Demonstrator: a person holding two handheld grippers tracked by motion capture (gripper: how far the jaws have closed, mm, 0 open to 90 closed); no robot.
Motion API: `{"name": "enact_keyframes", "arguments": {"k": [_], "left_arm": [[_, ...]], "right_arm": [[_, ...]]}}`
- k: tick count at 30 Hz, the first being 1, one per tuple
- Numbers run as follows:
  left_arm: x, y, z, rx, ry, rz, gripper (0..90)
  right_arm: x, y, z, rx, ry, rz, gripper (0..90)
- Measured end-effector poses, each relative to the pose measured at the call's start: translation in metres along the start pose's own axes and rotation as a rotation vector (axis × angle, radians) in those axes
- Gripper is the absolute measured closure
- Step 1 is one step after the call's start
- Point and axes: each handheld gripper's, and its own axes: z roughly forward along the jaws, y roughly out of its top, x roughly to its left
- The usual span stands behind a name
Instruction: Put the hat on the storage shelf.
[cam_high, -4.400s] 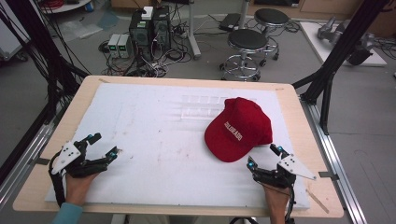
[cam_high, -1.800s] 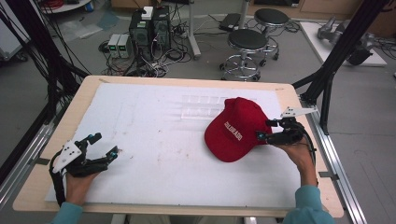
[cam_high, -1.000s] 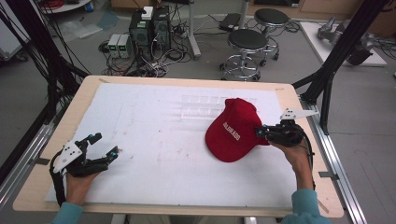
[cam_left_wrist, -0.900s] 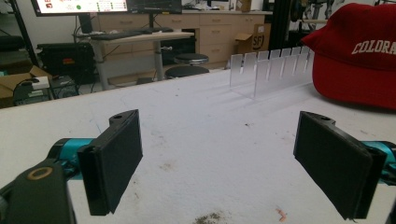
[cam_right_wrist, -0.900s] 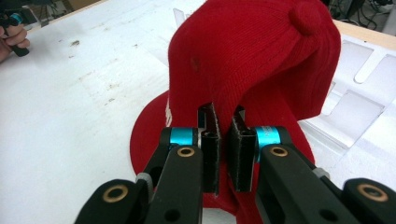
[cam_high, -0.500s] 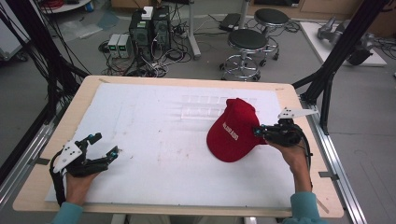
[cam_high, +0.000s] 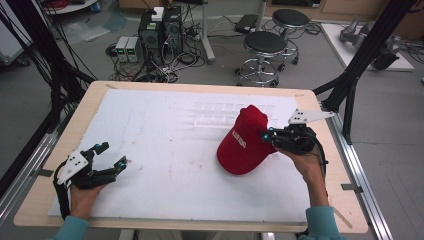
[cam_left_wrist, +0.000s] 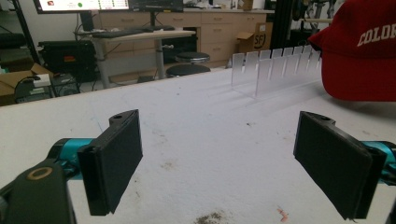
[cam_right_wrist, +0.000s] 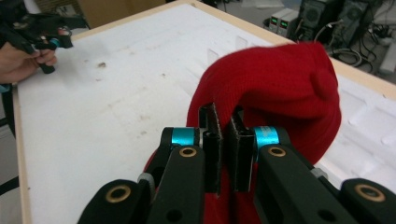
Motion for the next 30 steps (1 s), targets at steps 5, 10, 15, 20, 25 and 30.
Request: {"name": "enact_keyframes", "arguments": {"k": [5, 10, 15, 20, 25, 30], "left_arm": [[0.0, 0.001, 0.001, 0.016, -0.009, 0.011, 15.8], [-0.001, 0.002, 0.003, 0.034, -0.024, 0.014, 15.7], [-0.004, 0.015, 0.007, 0.03, -0.086, 0.001, 15.7], [-0.005, 0.032, 0.01, 0.026, -0.132, -0.014, 15.3], [-0.006, 0.053, 0.016, 0.023, -0.182, -0.041, 15.0], [-0.008, 0.071, 0.024, 0.04, -0.228, -0.066, 13.6]], "right_arm": [[0.012, 0.014, 0.006, -0.016, 0.014, -0.042, 86.3], [0.022, 0.023, 0.011, -0.021, 0.037, -0.069, 86.3], [0.032, 0.033, 0.016, -0.034, 0.07, -0.107, 86.3], [0.039, 0.038, 0.022, -0.035, 0.098, -0.135, 86.2], [0.045, 0.042, 0.029, -0.031, 0.121, -0.158, 86.3], [0.05, 0.045, 0.035, -0.031, 0.136, -0.176, 86.2]]}}
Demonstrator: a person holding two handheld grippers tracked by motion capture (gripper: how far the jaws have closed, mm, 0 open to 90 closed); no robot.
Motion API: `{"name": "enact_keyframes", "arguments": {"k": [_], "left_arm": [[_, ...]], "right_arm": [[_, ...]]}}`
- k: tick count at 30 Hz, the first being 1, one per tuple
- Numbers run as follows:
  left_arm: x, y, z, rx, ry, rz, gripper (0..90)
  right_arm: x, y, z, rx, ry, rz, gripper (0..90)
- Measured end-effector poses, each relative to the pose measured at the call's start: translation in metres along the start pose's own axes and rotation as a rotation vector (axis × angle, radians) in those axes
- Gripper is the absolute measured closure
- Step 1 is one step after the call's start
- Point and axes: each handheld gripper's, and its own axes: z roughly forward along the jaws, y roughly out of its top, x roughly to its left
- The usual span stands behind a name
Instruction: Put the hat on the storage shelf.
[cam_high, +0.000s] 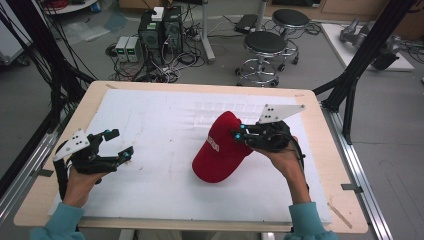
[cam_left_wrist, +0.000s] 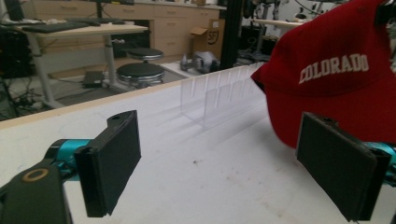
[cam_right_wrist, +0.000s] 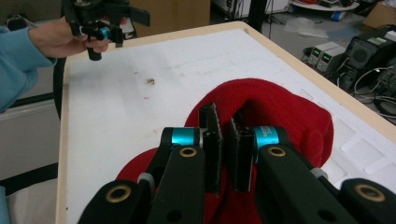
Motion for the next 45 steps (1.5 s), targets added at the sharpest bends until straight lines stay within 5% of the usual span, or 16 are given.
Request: {"name": "enact_keyframes", "arguments": {"k": [11, 24, 35, 45], "left_arm": [[-0.012, 0.045, 0.036, 0.075, -0.164, -0.04, 12.8], [-0.038, 0.068, 0.086, 0.164, -0.302, -0.045, 9.1], [-0.058, 0.062, 0.117, 0.25, -0.399, -0.04, 9.1], [-0.064, 0.052, 0.136, 0.294, -0.437, -0.058, 7.0]], "right_arm": [[0.012, 0.007, 0.023, 0.027, 0.059, -0.046, 86.2], [0.022, 0.013, 0.043, 0.046, 0.12, -0.098, 86.1], [0.027, 0.015, 0.049, 0.044, 0.142, -0.131, 86.1], [0.03, 0.017, 0.052, 0.037, 0.162, -0.153, 86.1]]}}
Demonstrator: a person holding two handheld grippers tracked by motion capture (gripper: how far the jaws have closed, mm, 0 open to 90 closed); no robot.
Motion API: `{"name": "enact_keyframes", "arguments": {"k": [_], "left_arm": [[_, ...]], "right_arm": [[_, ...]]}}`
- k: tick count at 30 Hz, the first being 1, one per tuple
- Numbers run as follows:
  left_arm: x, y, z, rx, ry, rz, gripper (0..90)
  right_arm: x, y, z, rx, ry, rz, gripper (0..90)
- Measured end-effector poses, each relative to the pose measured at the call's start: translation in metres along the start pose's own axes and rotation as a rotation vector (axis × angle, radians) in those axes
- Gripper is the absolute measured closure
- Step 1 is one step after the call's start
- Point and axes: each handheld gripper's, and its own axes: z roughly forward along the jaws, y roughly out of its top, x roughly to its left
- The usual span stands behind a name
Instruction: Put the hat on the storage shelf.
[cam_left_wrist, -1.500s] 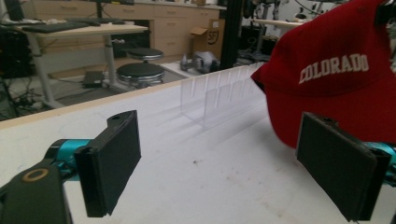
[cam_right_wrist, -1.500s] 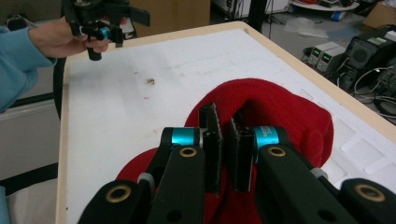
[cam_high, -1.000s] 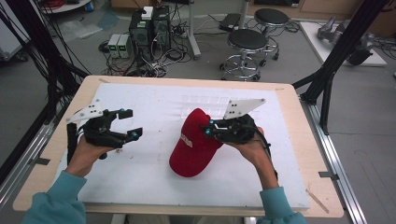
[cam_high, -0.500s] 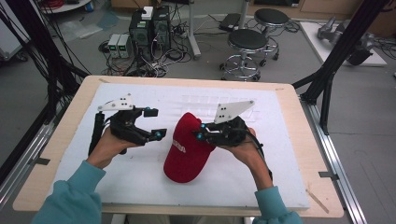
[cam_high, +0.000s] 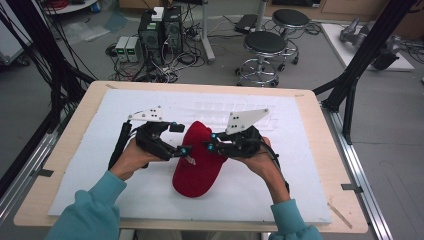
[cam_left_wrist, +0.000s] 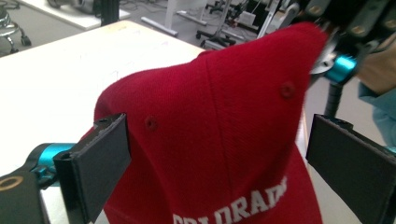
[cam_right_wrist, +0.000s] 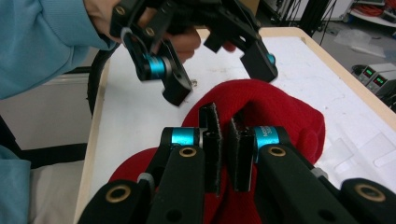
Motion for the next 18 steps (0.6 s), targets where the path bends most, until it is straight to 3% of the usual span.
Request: {"name": "enact_keyframes", "arguments": {"k": [8, 13, 15, 18], "left_arm": [[0.0, -0.006, 0.01, 0.038, 0.014, -0.005, 9.6], [0.001, -0.008, 0.011, 0.029, -0.046, -0.004, 27.9], [0.001, -0.007, 0.011, 0.028, -0.047, -0.001, 31.4], [0.0, -0.008, 0.01, 0.031, -0.058, 0.012, 46.0]], "right_arm": [[0.001, 0.002, 0.002, -0.009, 0.003, -0.019, 86.1], [0.001, 0.002, 0.002, -0.012, -0.008, -0.031, 86.1], [0.001, 0.002, 0.002, -0.013, -0.004, -0.032, 86.1], [0.001, 0.002, 0.002, -0.007, -0.011, -0.031, 86.0]]}}
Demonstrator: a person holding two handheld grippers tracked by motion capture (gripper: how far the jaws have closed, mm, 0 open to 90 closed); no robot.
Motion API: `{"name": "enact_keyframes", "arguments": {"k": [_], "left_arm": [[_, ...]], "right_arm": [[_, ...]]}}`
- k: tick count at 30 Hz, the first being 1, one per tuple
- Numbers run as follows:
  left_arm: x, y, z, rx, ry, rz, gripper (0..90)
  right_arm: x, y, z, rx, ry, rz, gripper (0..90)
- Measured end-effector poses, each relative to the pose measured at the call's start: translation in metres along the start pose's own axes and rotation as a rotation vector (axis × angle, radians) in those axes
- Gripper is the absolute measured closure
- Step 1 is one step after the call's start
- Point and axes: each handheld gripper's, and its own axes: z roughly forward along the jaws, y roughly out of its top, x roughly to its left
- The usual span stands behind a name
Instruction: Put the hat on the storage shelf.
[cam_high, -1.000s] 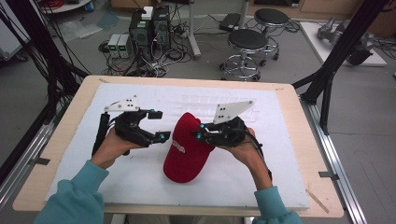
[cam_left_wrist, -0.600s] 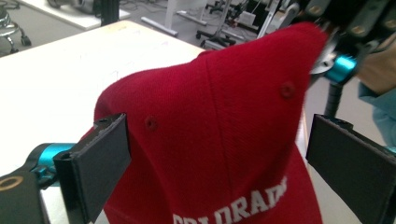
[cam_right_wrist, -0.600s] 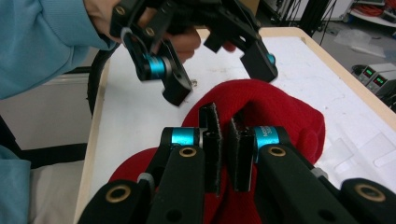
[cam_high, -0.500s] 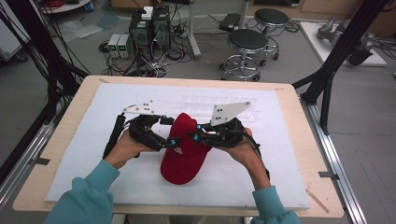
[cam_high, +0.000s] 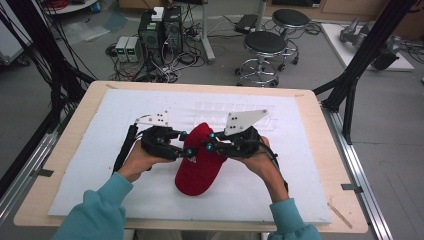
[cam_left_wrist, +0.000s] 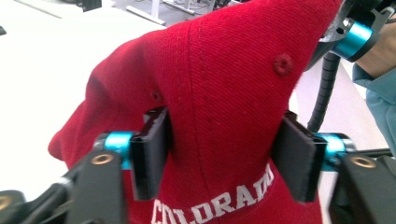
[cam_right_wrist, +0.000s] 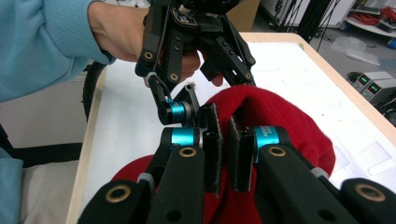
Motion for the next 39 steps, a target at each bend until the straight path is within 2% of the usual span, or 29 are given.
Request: {"name": "enact_keyframes", "arguments": {"k": [3, 4, 5, 9, 12, 14, 15, 18, 19, 20, 21, 22, 24, 26, 29, 36, 39], "left_arm": [[-0.002, 0.0, 0.0, 0.005, -0.006, 0.01, 57.3], [-0.003, 0.0, 0.0, 0.008, -0.008, 0.018, 57.3], [-0.003, 0.0, -0.001, 0.007, -0.002, 0.025, 62.9], [-0.006, 0.0, -0.002, -0.003, 0.004, 0.045, 75.6], [-0.009, 0.001, -0.002, -0.006, 0.019, 0.055, 80.1], [-0.009, 0.0, -0.003, -0.005, 0.022, 0.057, 81.9], [-0.009, 0.0, -0.003, -0.005, 0.022, 0.057, 82.2], [-0.008, -0.001, -0.005, -0.002, 0.04, 0.057, 82.9], [-0.008, -0.001, -0.005, -0.003, 0.047, 0.056, 82.9], [-0.008, -0.002, -0.006, -0.003, 0.054, 0.059, 83.0], [-0.008, -0.002, -0.008, -0.007, 0.056, 0.068, 83.6], [-0.008, -0.002, -0.008, -0.007, 0.056, 0.068, 83.6], [-0.009, -0.002, -0.009, -0.007, 0.069, 0.079, 83.6], [-0.008, -0.002, -0.01, -0.015, 0.074, 0.075, 83.7], [-0.006, -0.001, -0.013, -0.03, 0.081, 0.066, 83.7], [-0.003, 0.0, -0.021, -0.045, 0.118, 0.066, 83.8], [-0.001, 0.001, -0.024, -0.061, 0.121, 0.049, 83.8]], "right_arm": [[0.0, 0.0, 0.002, 0.004, 0.0, -0.006, 86.0], [0.0, 0.0, 0.002, 0.004, 0.0, -0.006, 86.0], [0.0, 0.0, 0.002, 0.004, -0.002, -0.001, 85.9], [-0.001, 0.0, 0.003, -0.003, -0.009, -0.006, 85.5], [-0.002, 0.001, 0.004, -0.007, -0.009, 0.007, 82.9], [-0.002, 0.001, 0.004, -0.02, -0.028, 0.023, 75.9], [-0.002, 0.001, 0.003, -0.024, -0.02, 0.026, 73.7], [-0.002, 0.002, 0.003, -0.037, -0.047, 0.037, 52.3], [-0.002, 0.002, 0.003, -0.037, -0.047, 0.037, 52.3], [-0.002, 0.002, 0.003, -0.044, -0.061, 0.045, 44.4], [-0.003, 0.001, 0.002, -0.066, -0.122, 0.075, 23.5], [-0.004, 0.001, 0.001, -0.075, -0.145, 0.096, 20.1], [-0.005, 0.0, -0.002, -0.102, -0.157, 0.126, 12.0], [-0.006, 0.0, -0.005, -0.116, -0.185, 0.14, 11.2], [-0.006, 0.0, -0.008, -0.123, -0.196, 0.143, 10.4], [-0.002, -0.004, -0.018, -0.122, -0.232, 0.205, 9.5], [0.002, -0.009, -0.018, -0.113, -0.246, 0.24, 9.5]]}}
